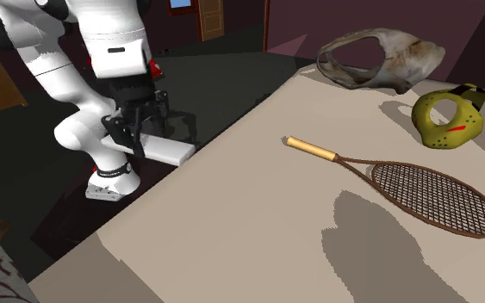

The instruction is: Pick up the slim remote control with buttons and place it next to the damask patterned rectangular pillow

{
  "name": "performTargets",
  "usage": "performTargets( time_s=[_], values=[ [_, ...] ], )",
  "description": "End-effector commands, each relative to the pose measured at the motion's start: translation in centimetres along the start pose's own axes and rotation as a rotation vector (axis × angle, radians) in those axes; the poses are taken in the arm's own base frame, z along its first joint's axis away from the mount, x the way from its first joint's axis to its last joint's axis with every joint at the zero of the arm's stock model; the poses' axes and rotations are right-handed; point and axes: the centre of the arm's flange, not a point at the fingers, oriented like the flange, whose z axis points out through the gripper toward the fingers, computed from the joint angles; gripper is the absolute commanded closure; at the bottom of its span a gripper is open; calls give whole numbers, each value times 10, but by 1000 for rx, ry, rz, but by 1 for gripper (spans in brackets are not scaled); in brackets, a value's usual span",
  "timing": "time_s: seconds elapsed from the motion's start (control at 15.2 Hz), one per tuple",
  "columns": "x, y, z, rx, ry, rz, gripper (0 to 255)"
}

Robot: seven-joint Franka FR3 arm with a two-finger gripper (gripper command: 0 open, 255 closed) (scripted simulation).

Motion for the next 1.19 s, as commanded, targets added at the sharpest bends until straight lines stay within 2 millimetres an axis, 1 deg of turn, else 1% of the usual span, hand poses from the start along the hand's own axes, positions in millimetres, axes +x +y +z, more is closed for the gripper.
performTargets(
  time_s=[0.0,0.33,1.12],
  values=[
    [-19,22,-1,0,0,-1,255],
    [-62,67,-1,0,0,-1,255],
    [-63,66,63,0,0,-1,255]
  ],
)
